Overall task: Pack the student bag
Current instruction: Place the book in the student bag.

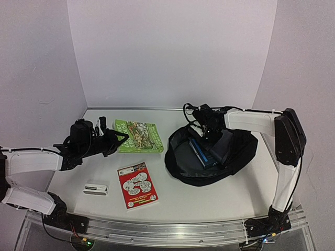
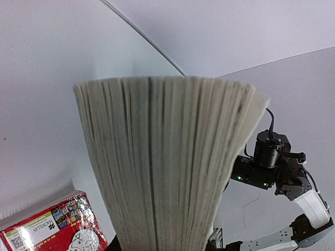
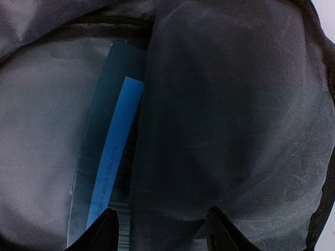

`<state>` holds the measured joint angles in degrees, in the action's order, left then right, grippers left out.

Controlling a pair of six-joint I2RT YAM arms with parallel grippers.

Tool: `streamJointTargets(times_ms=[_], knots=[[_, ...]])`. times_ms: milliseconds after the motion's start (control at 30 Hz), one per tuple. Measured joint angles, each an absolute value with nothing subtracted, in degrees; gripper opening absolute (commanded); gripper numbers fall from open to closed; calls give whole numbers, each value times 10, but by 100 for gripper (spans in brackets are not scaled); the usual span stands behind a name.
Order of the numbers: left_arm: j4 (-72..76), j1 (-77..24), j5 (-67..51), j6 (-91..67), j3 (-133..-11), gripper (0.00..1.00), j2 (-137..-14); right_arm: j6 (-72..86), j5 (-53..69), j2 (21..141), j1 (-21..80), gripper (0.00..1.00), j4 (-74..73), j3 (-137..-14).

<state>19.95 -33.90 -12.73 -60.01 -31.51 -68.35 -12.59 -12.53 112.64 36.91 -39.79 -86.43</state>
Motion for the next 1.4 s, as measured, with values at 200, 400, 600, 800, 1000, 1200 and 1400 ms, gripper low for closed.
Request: streamJointTargets(times_ms=[200,400,600,800,1000,1200,1400], knots=[[210,-347,-127,-600,-316,0,-692,-135,-150,1127,369,4,-395,-864],[246,-353,-142,-600,-317,0,-726,-127,-142,1113,368,0,-397,-865],[301,-359,-178,-604,-330,0,-786,-110,-117,1080,359,0,-408,-879],[386,-369,-211,-629,-354,0,-870,-85,-84,1072,345,0,-415,-911],[455,-400,-236,-654,-414,0,-965,-65,-53,1072,344,0,-417,-926],[470,-442,-244,-659,-486,0,-1025,-57,-29,1071,344,0,-417,-930],[491,-457,-248,-664,-525,0,-1065,-50,-31,1071,339,0,-420,-934]])
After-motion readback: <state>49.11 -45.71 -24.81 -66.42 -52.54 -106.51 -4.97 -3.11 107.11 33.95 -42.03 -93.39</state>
